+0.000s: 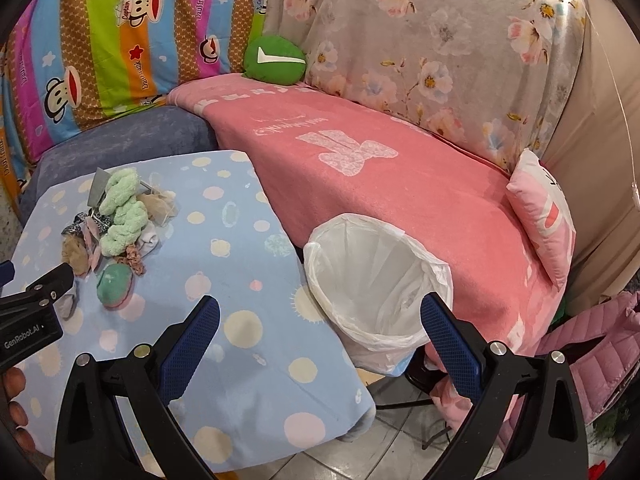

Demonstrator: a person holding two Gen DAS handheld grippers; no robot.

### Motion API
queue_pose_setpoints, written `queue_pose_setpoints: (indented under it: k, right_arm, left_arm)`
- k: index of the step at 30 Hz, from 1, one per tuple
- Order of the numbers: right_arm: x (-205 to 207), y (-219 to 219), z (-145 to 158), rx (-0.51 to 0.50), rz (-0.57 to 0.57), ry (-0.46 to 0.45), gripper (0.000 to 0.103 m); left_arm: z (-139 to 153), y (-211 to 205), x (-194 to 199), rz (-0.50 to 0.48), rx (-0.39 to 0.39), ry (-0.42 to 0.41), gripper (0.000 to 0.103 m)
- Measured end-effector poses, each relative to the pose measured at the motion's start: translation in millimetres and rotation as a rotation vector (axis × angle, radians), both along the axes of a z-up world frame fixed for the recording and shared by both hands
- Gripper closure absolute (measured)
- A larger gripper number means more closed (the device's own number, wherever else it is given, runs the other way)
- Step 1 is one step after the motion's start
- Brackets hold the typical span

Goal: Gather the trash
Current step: 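Grasp the white sock with the left tool while the right tool grasps the green round pouch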

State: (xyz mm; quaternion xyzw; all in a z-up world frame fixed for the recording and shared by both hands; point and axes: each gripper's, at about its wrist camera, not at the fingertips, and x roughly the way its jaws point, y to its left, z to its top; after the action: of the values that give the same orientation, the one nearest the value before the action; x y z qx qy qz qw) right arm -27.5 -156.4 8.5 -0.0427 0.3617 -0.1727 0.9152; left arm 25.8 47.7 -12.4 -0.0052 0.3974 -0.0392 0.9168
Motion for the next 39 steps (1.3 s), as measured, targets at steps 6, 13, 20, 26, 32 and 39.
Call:
queue_pose_setpoints:
  k: [6,13,20,26,32,39]
  right_arm:
    - [27.6,37.3,-16.2,0.026,0.070,-0.009,0.007]
    - [68.3,82.2,-51.3,0.137,0.170,0.010,0.007]
    - [109.2,117.6,-93.6,0.208,0.211,0.068,0.007]
    - [129.5,140.4,-117.5,0.222,0.249,0.106,0.010]
    - [143.4,160.0,-138.5,0.253,0.293,0.167,0.023]
    - [157.4,177.8,-164.1,0.349,0.324,0.241,0.033]
  left_arm:
    - [-30.6,43.1,30.1,0.047,0.021,0.057,0.007]
    - [-78.0,96.0,68.9,0.101,0.032,0.134,0.007]
    - [-110.0,129.4,96.7,0.136,-0.083,0.222,0.011]
    - [-133.1,132.1,107.4,0.097,-0.125,0.305,0.039]
    - [-139.1,141.1,108.0,0.097,-0.181,0.339,0.068]
    - [-132.4,149.6,104.7,0.108,-0.186,0.330,0.073]
